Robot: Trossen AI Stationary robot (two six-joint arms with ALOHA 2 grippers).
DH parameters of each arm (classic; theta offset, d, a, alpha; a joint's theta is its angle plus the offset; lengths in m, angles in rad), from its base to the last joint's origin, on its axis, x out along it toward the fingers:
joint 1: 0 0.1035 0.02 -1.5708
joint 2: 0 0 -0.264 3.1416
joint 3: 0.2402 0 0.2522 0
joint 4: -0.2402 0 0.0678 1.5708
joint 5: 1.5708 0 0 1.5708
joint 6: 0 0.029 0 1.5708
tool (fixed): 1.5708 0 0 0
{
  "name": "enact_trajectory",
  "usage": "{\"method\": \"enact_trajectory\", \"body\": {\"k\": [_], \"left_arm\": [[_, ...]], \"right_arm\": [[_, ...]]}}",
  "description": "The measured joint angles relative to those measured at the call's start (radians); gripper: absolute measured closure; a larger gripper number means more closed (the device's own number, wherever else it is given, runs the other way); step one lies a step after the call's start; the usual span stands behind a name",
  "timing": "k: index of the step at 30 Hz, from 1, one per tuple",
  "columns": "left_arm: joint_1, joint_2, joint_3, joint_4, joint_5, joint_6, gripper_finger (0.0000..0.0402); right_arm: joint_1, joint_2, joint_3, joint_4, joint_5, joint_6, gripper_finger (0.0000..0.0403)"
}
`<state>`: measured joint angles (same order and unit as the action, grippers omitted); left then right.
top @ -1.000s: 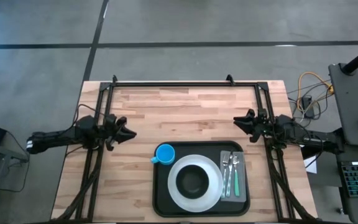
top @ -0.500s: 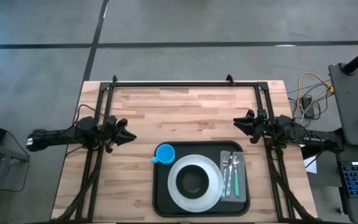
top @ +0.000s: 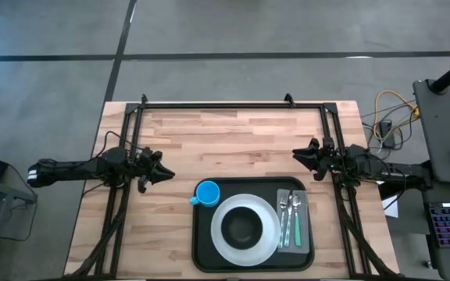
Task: Set up tray
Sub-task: Return to Home Position
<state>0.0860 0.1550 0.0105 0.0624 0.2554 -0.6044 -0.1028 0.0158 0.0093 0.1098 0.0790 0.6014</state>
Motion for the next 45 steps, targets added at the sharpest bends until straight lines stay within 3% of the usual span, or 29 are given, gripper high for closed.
{"method": "enact_trajectory", "body": {"k": [27, 45], "left_arm": [[0.000, 0.237, 0.000, 0.001, 0.000, 0.000, 0.0361], [0.000, 0.310, 0.000, 0.001, 0.000, 0.000, 0.0361]], "right_arm": [[0.000, 0.000, 0.000, 0.000, 0.001, 0.000, 0.0280], [0.000, 0.000, 0.000, 0.000, 0.001, 0.000, 0.0278]]}}
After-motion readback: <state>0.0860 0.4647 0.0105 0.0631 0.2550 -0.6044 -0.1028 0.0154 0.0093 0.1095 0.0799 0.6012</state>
